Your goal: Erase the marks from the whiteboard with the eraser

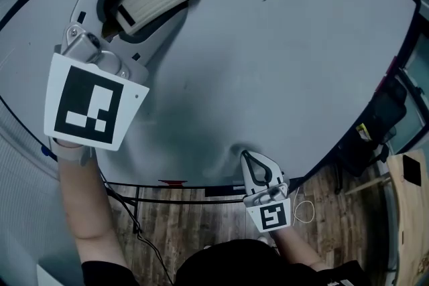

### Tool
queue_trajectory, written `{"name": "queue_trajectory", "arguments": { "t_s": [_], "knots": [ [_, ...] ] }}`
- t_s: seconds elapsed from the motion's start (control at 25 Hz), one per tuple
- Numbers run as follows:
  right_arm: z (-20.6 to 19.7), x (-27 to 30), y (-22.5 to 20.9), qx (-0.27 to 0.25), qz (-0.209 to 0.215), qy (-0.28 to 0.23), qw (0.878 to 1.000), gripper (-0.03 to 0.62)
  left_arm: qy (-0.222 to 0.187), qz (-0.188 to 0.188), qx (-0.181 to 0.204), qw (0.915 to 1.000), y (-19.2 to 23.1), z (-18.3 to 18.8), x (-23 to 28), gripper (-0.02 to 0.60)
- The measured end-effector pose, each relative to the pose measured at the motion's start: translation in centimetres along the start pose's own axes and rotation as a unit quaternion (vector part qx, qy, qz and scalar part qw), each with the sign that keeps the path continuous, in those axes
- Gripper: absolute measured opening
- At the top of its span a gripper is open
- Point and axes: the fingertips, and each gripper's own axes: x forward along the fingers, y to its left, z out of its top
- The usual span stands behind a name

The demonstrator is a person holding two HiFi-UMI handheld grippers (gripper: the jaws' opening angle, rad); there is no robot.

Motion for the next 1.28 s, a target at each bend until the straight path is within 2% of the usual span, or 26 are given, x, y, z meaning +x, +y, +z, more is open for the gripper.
{"name": "queue_trajectory", "arguments": {
  "t_s": [0.08, 0.2, 0.36, 0.76, 1.28],
  "knots": [
    [0.4, -0.5, -0.7, -0.001, -0.004, 0.0, 1.0, 0.028, 0.003, -0.013, 0.009, 0.9999, -1.0, 1.3, 1.3, 0.266],
    [1.5, -2.9, -3.4, 0.0, -0.009, -0.003, 1.0, 0.028, -0.005, -0.023, 0.028, 0.9993, -2.5, 5.7, 4.1, 0.265],
    [1.5, -5.9, -7.2, -0.001, -0.021, 0.005, 1.0, 0.028, -0.005, -0.024, 0.027, 0.9993, -3.9, 9.4, 6.8, 0.265],
    [0.4, -9.6, -13.1, -0.017, -0.044, 0.015, 0.999, 0.028, -0.013, -0.049, 0.042, 0.9978, -10.8, 13.4, 12.1, 0.267],
    [-0.9, -12.9, -15.6, -0.015, -0.05, 0.039, 0.998, 0.028, -0.008, -0.104, 0.047, 0.9935, -20.9, 15.7, 14.0, 0.266]
  ]
}}
